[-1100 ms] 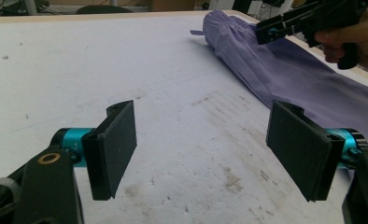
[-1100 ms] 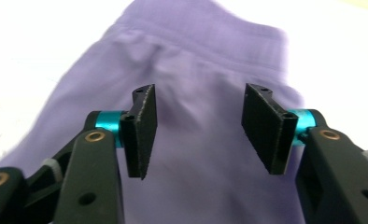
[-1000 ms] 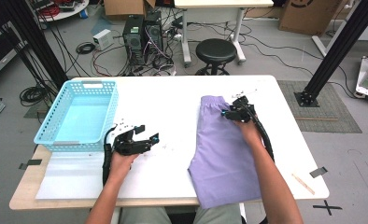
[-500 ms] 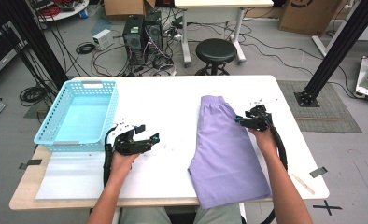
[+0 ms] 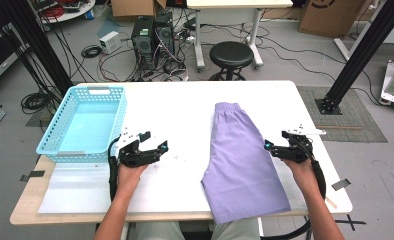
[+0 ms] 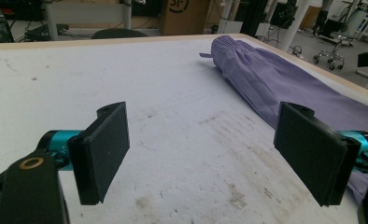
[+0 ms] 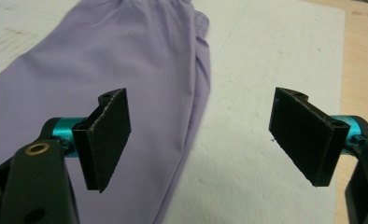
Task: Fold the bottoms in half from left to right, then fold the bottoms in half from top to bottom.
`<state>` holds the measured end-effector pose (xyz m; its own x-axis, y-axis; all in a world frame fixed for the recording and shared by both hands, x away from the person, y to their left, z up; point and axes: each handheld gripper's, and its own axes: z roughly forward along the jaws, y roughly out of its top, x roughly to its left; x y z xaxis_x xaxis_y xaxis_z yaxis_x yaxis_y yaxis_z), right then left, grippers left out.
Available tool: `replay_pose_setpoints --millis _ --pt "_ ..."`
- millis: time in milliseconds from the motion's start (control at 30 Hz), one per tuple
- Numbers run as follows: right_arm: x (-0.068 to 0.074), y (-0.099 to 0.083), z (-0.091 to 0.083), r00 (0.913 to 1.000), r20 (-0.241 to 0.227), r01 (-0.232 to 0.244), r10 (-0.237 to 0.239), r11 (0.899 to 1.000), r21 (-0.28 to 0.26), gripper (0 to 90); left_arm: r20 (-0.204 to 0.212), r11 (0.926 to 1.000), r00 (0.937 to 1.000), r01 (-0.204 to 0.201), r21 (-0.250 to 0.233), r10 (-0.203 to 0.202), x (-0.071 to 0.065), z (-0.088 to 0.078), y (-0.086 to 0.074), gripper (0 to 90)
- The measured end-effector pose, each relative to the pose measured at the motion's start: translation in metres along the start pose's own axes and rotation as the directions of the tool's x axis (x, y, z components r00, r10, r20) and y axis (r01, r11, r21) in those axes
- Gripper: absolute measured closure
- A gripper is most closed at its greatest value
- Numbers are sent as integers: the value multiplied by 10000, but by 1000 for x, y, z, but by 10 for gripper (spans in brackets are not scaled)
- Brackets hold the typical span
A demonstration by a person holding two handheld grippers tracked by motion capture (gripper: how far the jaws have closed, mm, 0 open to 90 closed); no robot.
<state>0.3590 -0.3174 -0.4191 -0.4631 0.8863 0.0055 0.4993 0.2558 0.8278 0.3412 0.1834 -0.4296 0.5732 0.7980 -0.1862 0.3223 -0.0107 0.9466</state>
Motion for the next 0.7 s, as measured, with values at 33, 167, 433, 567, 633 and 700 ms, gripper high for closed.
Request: replay_pose_setpoints --millis 33,167,433,567,633,700 --pt "1 -1 -3 10000 -27 67 -67 10000 -47 210 9 10000 10000 23 -1 -23 0 0 0 183" --pt "4 -4 -11 9992 27 391 -391 9992 -102 210 126 9999 9999 112 80 -113 -1 2 -1 183" --pt "-1 -8 -11 10000 23 91 -91 9999 -72 210 372 9995 9990 228 206 -236 -6 6 -2 184" --pt "0 -10 -9 10000 32 11 -11 10000 -64 212 440 9994 9988 200 273 -212 -8 8 -2 183" --pt "2 -11 -9 10000 -1 63 -63 10000 -47 212 503 9993 9985 175 334 -192 -9 9 -3 184" --pt "3 -12 -10 10000 -2 36 -36 10000 -56 212 562 9991 9982 171 395 -193 -11 10 -3 184"
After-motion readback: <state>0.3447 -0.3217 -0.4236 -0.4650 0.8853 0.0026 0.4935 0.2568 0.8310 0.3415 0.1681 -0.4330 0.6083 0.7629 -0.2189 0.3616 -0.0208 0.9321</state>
